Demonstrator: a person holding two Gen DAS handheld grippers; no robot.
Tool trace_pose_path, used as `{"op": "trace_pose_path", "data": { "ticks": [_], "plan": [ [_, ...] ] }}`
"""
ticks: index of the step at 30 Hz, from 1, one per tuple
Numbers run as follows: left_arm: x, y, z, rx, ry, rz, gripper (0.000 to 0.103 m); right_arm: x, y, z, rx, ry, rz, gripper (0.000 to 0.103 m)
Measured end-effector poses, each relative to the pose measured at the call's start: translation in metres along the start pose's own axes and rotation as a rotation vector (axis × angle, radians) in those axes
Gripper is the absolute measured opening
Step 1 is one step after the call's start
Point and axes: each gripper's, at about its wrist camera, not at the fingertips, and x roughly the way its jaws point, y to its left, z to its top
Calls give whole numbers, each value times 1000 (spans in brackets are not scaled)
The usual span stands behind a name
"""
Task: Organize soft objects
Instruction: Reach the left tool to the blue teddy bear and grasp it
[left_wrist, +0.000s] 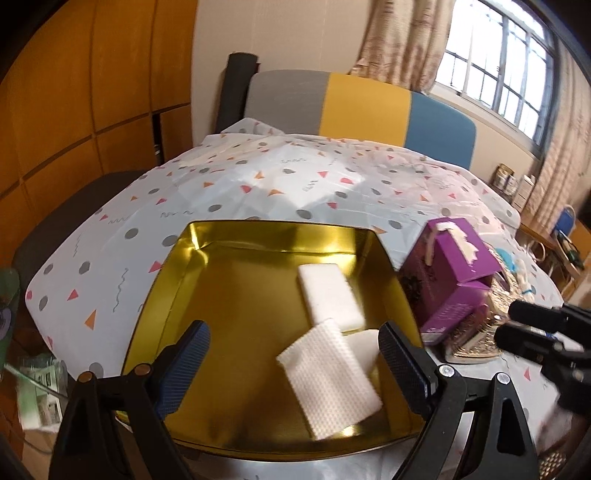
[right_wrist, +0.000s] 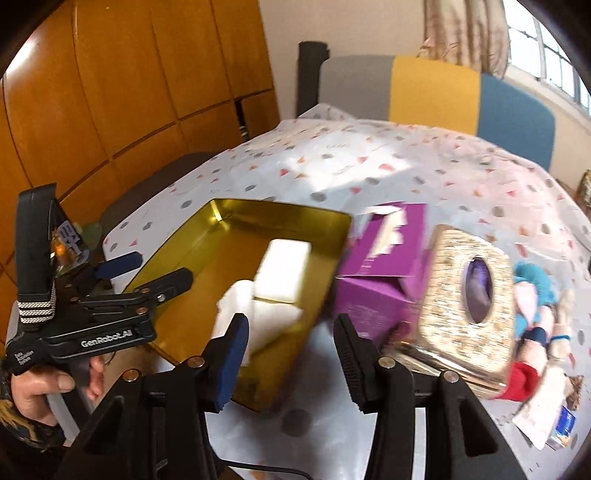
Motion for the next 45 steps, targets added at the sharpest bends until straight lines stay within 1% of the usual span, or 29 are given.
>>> {"op": "trace_pose_path", "data": {
  "ticks": [3, 10, 17, 19, 22, 23, 25, 27, 28, 29, 30, 31, 33, 34, 35, 37, 39, 41, 43, 45],
  "plan": [
    [-3, -11, 0, 31, 1, -17, 94, -15, -18, -5, 38, -29, -36, 48],
    [-9, -37, -1, 101, -2, -54, 96, -44, -75, -20, 177, -82, -133, 49],
    [-19, -66, -1, 189, -18, -98, 99, -75, -148, -42, 351, -131, -277, 49],
    [-25, -74, 1, 215, -34, -118, 100, -85, -174, -52, 416, -148, -338, 49],
    [-35, -86, 5, 238, -59, -177, 100, -97, -218, -67, 528, -164, -457, 49],
    [-38, -91, 9, 242, -58, -205, 100, -101, -234, -72, 566, -166, -514, 49],
    [-43, -101, 14, 249, -65, -232, 100, -104, -266, -85, 639, -170, -630, 49],
    [-46, -113, 22, 263, -72, -267, 99, -107, -294, -104, 735, -168, -700, 49],
    [-47, -119, 26, 271, -71, -282, 99, -108, -303, -111, 775, -174, -710, 49],
    [-49, -128, 31, 282, -79, -297, 99, -109, -315, -122, 849, -167, -715, 49],
    [-51, -135, 34, 296, -82, -311, 99, -113, -324, -131, 922, -170, -691, 49],
    [-50, -143, 36, 315, -79, -328, 99, -118, -331, -139, 984, -199, -661, 50],
    [-50, -166, 40, 367, -85, -341, 99, -120, -336, -145, 1015, -191, -666, 56],
    [-49, -176, 42, 387, -78, -360, 99, -119, -339, -149, 1040, -188, -632, 56],
    [-47, -183, 45, 398, -67, -382, 99, -117, -340, -149, 1050, -187, -610, 56],
    [-44, -198, 51, 406, -51, -407, 99, -115, -338, -147, 1030, -166, -615, 56],
    [-40, -221, 59, 432, -31, -434, 99, -112, -335, -145, 1015, -160, -591, 56],
    [-31, -239, 66, 445, -3, -443, 99, -109, -333, -143, 1004, -152, -578, 56],
    [-18, -265, 73, 467, 46, -442, 97, -108, -332, -143, 1002, -159, -564, 56],
    [-6, -286, 78, 496, 76, -441, 95, -108, -334, -143, 1009, -164, -554, 56]
  ]
}}
